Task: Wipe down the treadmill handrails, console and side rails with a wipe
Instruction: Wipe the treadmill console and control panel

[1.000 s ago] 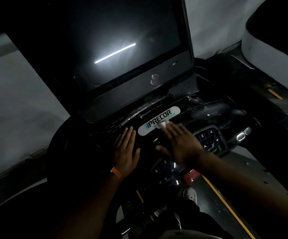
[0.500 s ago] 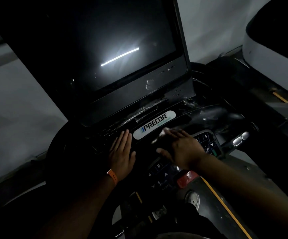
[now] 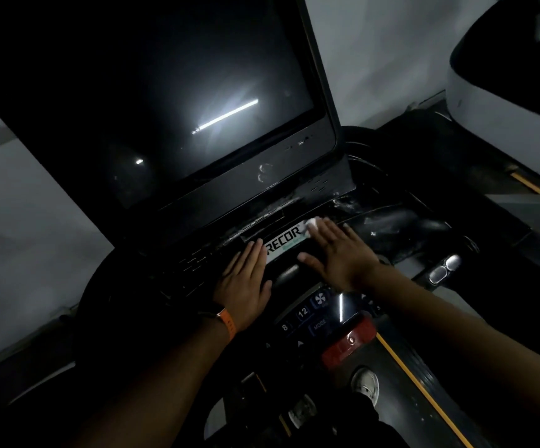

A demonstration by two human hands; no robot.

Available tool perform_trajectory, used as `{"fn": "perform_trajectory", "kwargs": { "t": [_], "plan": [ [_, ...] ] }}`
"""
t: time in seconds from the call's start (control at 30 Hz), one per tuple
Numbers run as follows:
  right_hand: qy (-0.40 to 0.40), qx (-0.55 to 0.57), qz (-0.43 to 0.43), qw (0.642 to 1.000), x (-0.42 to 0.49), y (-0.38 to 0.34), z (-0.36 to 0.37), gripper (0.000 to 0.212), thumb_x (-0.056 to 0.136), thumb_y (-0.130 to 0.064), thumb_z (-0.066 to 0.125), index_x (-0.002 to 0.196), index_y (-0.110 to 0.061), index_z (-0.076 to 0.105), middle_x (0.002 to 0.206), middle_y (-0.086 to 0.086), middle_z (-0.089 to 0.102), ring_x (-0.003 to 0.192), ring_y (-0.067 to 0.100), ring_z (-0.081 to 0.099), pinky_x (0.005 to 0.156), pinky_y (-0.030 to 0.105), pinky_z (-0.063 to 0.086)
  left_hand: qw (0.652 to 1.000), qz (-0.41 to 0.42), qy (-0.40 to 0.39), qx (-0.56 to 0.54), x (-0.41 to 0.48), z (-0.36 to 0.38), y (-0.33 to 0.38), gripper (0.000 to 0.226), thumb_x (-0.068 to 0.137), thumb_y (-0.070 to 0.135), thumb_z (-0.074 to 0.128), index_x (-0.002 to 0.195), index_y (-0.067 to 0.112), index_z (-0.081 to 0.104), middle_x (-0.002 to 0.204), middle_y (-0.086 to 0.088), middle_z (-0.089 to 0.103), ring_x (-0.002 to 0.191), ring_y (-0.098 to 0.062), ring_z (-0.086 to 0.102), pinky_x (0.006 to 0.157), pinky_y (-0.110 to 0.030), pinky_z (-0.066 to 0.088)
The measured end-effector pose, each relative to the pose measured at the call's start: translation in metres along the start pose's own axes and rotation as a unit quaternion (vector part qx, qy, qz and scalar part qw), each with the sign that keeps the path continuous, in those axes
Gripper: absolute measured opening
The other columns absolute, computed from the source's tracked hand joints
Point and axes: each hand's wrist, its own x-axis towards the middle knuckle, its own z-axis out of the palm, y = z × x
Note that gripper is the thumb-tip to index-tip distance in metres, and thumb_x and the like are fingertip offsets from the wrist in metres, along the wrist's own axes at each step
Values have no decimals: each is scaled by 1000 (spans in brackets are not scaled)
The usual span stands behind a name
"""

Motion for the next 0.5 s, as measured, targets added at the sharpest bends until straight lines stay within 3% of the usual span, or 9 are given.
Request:
{"fn": "perform_trajectory", "kwargs": {
  "t": [0.17,0.27,0.33,0.4,0.5],
  "plan": [
    [7,25,91,996,24,33,-13,98,95,-79,2,167,-13,-5,174,7,-9,160,21,-12,129,41,-5,1000,31,-6,-1,28,-4,16,70,104,46,29,161,6,24,170,-12,18,158,-24,16,127,-38,15],
    [-4,20,0,1000,21,9,-14,95,96,-77,4,166,-14,-8,173,6,-14,159,19,-17,130,41,-6,999,42,-11,-7,44,-5,25,70,104,47,26,161,7,23,170,-11,16,158,-23,13,127,-36,12],
    [-9,20,-42,999,22,11,-13,102,87,-82,-5,166,-18,-9,173,3,-14,158,16,-18,129,40,-7,999,44,-14,-10,51,-4,28,70,104,47,25,161,7,22,170,-11,14,158,-22,11,127,-36,10],
    [8,29,-6,1000,34,34,-15,111,78,-86,-15,167,-19,-7,174,4,-11,159,17,-17,129,41,-7,999,48,-11,-10,54,-3,29,70,104,46,27,162,6,22,170,-12,16,158,-23,12,128,-37,13],
    [20,31,93,995,52,65,-19,100,91,-79,-2,167,-15,-5,175,7,-9,159,21,-18,128,42,-7,999,46,1,-10,55,0,29,70,103,43,32,161,5,24,169,-13,21,157,-23,17,127,-38,18]
  ]
}}
